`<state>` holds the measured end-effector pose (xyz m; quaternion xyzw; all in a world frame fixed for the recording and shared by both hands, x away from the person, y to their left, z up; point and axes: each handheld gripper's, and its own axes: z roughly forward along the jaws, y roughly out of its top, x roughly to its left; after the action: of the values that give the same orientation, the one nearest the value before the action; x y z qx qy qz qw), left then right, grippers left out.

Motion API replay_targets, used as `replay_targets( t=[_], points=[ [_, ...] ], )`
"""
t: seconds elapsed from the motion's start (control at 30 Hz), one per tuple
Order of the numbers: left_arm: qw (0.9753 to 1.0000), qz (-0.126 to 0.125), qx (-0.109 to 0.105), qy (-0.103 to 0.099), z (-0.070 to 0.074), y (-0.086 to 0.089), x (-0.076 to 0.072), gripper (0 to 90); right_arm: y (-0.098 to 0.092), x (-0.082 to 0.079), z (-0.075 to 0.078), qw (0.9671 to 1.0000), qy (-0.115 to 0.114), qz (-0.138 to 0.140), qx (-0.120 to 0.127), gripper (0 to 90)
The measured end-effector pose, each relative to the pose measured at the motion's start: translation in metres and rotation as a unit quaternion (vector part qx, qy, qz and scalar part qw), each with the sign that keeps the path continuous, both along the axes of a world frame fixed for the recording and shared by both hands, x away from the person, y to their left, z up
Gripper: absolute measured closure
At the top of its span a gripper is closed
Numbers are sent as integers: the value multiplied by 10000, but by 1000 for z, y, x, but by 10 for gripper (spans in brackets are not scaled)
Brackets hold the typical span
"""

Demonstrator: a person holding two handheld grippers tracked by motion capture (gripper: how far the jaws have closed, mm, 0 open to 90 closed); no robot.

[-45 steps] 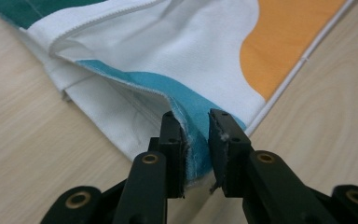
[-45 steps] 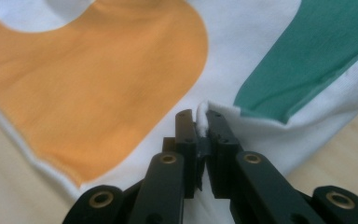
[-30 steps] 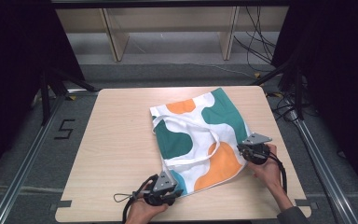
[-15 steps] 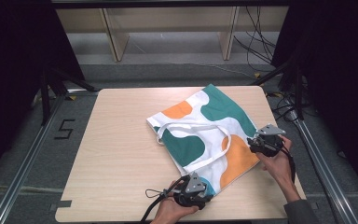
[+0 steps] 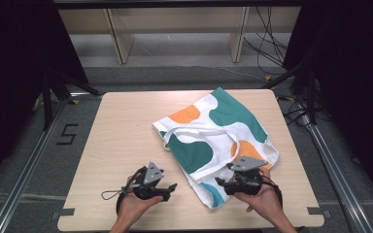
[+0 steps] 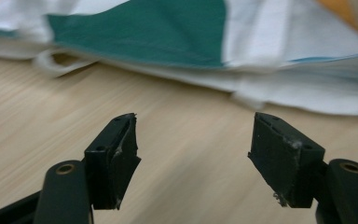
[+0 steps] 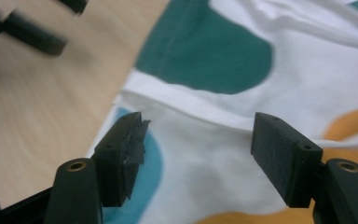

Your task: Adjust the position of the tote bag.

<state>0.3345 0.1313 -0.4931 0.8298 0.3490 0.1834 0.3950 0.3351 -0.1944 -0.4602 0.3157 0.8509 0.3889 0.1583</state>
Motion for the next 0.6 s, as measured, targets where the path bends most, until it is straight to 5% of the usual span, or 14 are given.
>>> replay_targets(
  t=[0.07,0.1,0.23,0.33,0.43,0.53,0.57,0.6],
  points=[
    [9998,185,-15,51,-2,7,2,306,6,-2,-2,9999,4,92,-59,350],
    [9994,276,223,41,-2,19,6,301,19,-8,-7,9996,46,275,-108,351],
    [9988,476,127,57,-4,30,11,291,32,-14,-14,9987,99,433,-256,350],
    [9976,588,336,147,-4,36,13,283,42,-18,-21,9974,132,479,-523,369],
    [9971,710,150,208,-8,37,15,278,50,-22,-30,9944,9,598,-873,519],
    [9962,788,299,214,-7,41,17,252,47,-23,-32,9909,-8,744,-1122,661],
    [9955,925,118,159,-9,38,17,246,44,-25,-32,9905,77,731,-1159,711],
    [9959,840,284,168,-8,41,18,245,41,-24,-32,9892,-8,853,-1192,754]
  ],
)
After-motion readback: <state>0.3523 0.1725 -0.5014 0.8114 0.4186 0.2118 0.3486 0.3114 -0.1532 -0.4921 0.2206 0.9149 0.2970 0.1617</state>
